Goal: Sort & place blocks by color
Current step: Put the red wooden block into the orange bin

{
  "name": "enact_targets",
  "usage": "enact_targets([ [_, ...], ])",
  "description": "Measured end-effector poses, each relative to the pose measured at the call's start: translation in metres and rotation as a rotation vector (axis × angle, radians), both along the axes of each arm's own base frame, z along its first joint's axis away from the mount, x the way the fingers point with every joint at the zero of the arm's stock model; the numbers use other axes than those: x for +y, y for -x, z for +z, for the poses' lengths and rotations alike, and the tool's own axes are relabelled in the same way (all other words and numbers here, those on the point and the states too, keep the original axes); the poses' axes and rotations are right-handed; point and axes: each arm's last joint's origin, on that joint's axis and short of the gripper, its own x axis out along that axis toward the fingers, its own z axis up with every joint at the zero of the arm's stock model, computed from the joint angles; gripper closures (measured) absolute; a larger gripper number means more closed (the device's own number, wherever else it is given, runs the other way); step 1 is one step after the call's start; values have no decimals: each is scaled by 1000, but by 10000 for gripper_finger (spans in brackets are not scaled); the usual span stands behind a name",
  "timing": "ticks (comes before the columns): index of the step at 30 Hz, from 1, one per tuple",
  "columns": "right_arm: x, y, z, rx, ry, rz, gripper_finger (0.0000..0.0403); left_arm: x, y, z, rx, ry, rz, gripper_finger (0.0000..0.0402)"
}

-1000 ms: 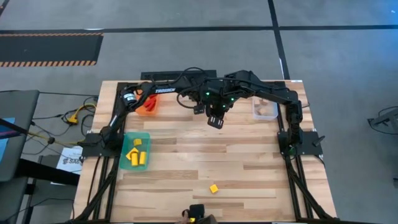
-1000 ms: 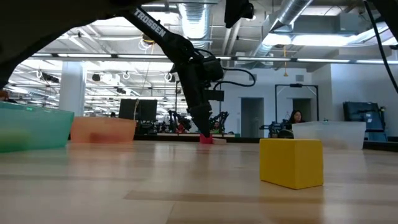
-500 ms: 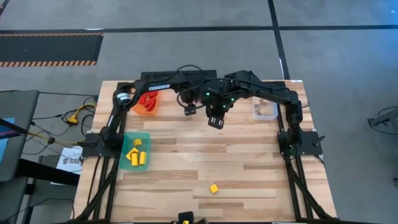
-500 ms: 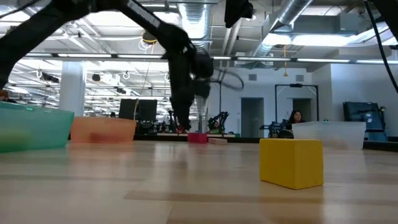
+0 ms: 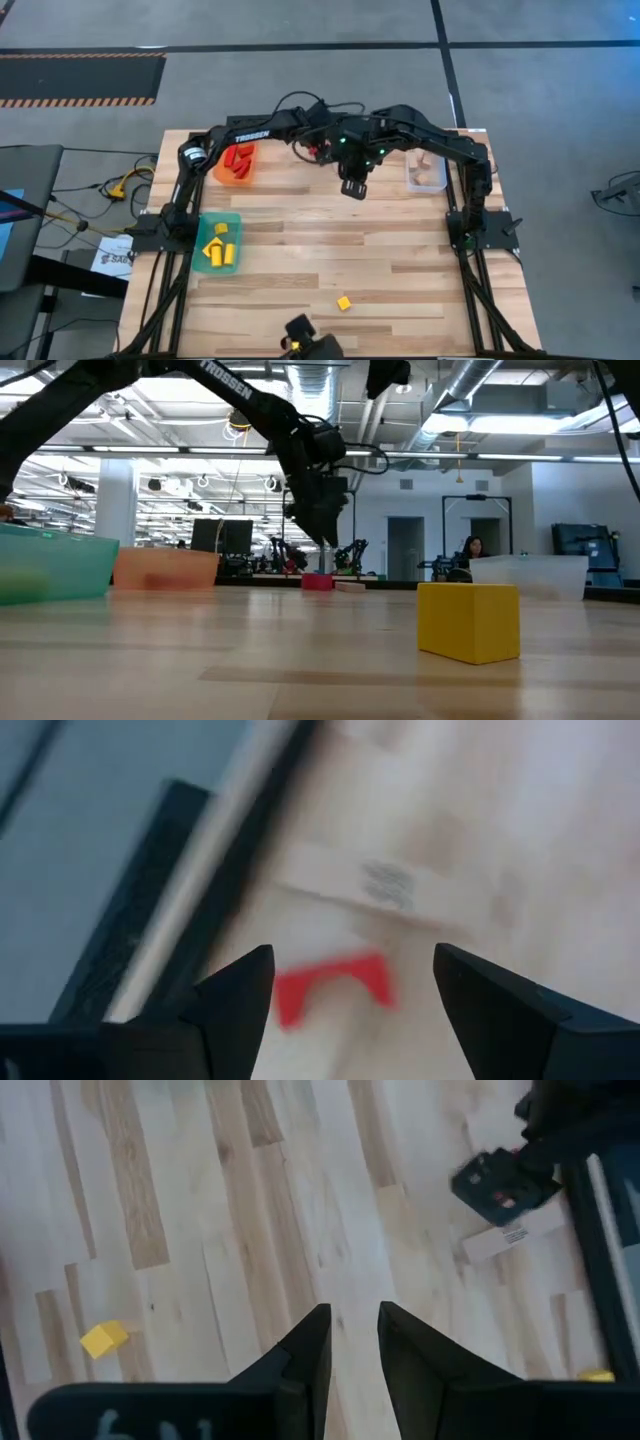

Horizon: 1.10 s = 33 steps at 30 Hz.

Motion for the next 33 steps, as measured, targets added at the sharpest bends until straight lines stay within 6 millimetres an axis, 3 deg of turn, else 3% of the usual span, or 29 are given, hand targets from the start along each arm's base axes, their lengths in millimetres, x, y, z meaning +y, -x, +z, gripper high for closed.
enact_targets([
  [5, -6, 12, 12, -34, 18, 5, 296, 20, 9, -5, -80, 82, 275, 139],
  [8, -9, 16, 15, -45, 20, -8, 296, 33, 21, -15, -65, 172, 336, 139],
  [15, -17, 27, 23, -69, 24, -36, 296, 42, 24, -39, 1, 227, 160, 139],
  [33, -17, 27, 23, -78, -21, -64, 296, 45, 25, -44, 58, 158, -111, 139],
])
